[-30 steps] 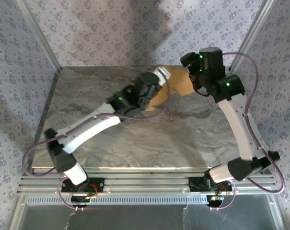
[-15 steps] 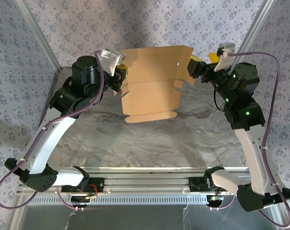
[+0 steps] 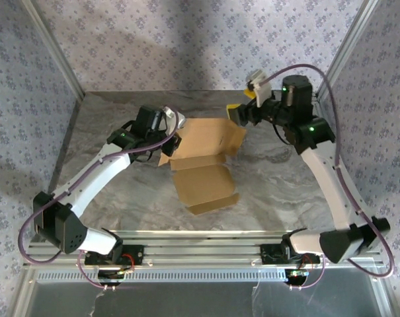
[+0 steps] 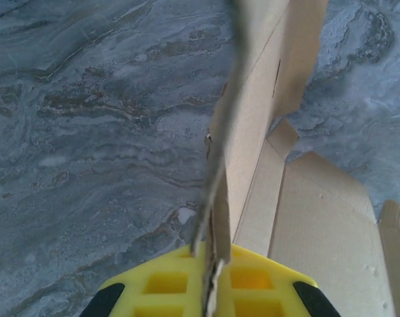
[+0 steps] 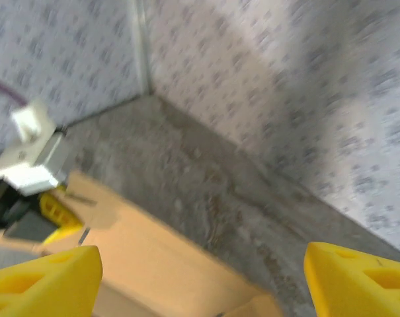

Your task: Fold the paper box

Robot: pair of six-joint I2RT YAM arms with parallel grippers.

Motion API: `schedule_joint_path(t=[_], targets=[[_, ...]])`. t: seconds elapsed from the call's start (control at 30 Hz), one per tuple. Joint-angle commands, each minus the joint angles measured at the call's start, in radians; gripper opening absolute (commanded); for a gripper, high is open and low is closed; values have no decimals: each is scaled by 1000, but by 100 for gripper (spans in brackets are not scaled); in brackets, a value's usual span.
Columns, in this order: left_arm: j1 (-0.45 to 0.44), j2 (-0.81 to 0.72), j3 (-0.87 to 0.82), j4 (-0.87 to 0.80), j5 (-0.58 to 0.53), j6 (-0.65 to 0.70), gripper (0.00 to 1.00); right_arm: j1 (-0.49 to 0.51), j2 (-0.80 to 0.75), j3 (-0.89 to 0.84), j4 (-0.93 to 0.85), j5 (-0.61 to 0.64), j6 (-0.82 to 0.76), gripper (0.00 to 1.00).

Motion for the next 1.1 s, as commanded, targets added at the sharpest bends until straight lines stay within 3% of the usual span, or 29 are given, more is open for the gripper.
schedule_joint_path(t=[0.0,0.4,0.7,0.8,1.07], targets=[[3,-18,8,106,45,84,0,13,45,-7,-80,-77,-180,81],[3,-28,-7,72,72,215,0,43,282,136,-233,-92,-524,83],[5,-29,-16,79,79,239,0,95,394,144,-164,47,-572,74],[6,-28,-24,84,79,237,0,111,411,137,-138,102,-577,66],[60,-54,-84,153,119,160,0,156,392,65,-75,203,-597,27]])
